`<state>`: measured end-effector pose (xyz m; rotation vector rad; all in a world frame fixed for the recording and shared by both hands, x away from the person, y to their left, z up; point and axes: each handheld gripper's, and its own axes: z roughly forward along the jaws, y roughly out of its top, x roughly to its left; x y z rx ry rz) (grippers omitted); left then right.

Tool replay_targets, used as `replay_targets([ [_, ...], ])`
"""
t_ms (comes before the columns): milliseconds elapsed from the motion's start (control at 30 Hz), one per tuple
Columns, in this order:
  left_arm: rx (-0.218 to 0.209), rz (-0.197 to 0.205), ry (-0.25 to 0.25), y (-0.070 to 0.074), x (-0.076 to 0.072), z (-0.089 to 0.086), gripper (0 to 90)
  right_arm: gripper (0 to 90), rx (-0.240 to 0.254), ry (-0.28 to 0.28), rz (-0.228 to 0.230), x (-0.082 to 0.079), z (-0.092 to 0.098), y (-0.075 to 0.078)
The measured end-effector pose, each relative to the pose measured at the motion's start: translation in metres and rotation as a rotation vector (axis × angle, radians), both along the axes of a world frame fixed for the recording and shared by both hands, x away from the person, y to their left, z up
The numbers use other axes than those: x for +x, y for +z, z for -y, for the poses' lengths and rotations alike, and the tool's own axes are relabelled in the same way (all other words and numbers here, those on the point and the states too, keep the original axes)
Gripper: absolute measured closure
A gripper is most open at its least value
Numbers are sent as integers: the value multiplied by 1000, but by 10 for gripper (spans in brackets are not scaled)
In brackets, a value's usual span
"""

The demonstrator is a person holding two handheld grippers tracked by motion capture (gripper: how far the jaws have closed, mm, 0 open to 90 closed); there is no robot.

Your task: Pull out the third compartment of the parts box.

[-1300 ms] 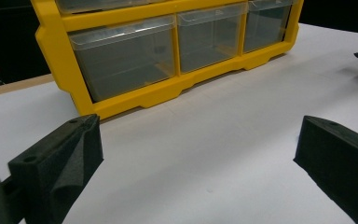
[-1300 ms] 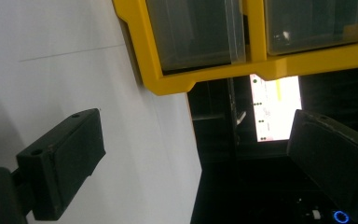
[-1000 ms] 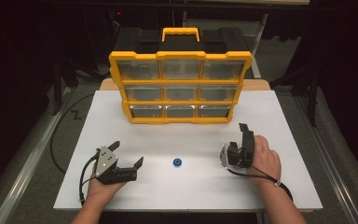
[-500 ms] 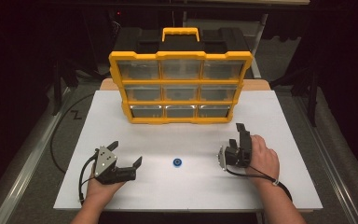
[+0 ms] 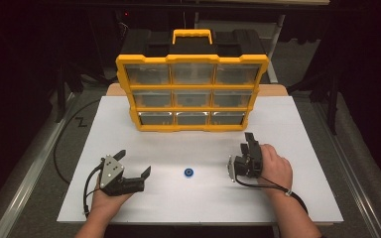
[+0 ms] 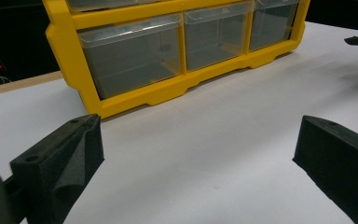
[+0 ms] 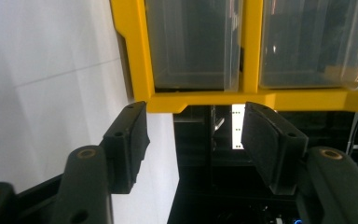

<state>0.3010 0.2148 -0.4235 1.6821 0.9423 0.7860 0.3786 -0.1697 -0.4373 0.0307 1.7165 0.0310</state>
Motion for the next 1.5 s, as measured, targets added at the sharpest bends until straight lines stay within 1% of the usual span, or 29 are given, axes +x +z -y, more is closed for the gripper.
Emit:
replay_targets([
  [67,0,1,0,0,-1,0,19,443,-8,8,8,0,-2,1],
  [200,-4,4,1,1,-2,0,19,452,9,6,7,-1,-6,3],
  [233,-3,4,2,1,-1,0,19,452,6,20,14,0,-6,4],
  [333,-2,3,2,0,-1,0,19,450,8,29,20,2,-12,6],
  [367,-2,3,2,0,-1,0,19,450,9,19,18,2,-14,6],
  [433,0,3,-1,0,0,0,20,450,-1,25,20,5,-17,7],
  [467,-1,3,-4,0,0,1,20,450,6,29,24,6,-19,6],
  [500,-1,4,-6,0,1,1,20,450,3,20,15,7,-21,7],
  [533,0,5,-6,-1,1,1,20,450,2,17,17,8,-22,8],
  [600,0,6,-7,-1,1,0,21,450,9,22,19,11,-24,11],
  [667,-4,8,-6,0,0,-1,21,450,12,15,16,12,-25,13],
  [733,-8,12,-6,0,-1,-1,21,451,14,10,20,15,-25,18],
  [800,-9,14,-7,1,-1,-1,22,451,19,9,24,15,-25,19],
  [833,-11,15,-6,1,-1,-1,22,452,21,5,24,15,-26,23],
  [867,-13,18,-5,1,-1,-1,22,452,21,5,24,15,-26,23],
  [900,-15,19,-4,1,-1,-1,23,452,22,9,24,16,-26,27],
  [967,-15,19,-2,1,-1,-1,23,452,15,11,30,17,-27,30],
  [1000,-12,18,-4,1,-1,-1,24,452,26,9,33,17,-26,32],
  [1033,-15,18,-3,1,-1,-1,24,452,20,11,39,18,-26,35],
  [1100,-15,19,-4,1,-1,-1,23,452,20,5,39,19,-26,39],
  [1167,-13,19,-5,2,-1,-2,23,453,19,12,50,20,-26,43],
  [1200,-13,19,-5,1,-1,-2,23,453,23,4,49,20,-26,44],
  [1233,-13,18,-5,1,-1,-2,23,453,14,6,53,20,-26,46],
  [1267,-13,18,-6,1,-1,-2,23,453,34,-2,53,20,-26,47],
  [1367,-13,16,-9,1,-1,-2,23,453,7,10,69,21,-27,54],
  [1400,-13,16,-9,1,-1,-2,23,453,14,11,67,21,-27,56],
  [1433,-14,16,-10,1,-2,-2,23,452,44,-4,61,20,-27,56],
  [1467,-13,15,-10,1,-2,-2,23,453,27,12,79,21,-28,60],
  [1500,-12,14,-10,1,-1,-2,23,453,30,4,75,20,-28,63],
])
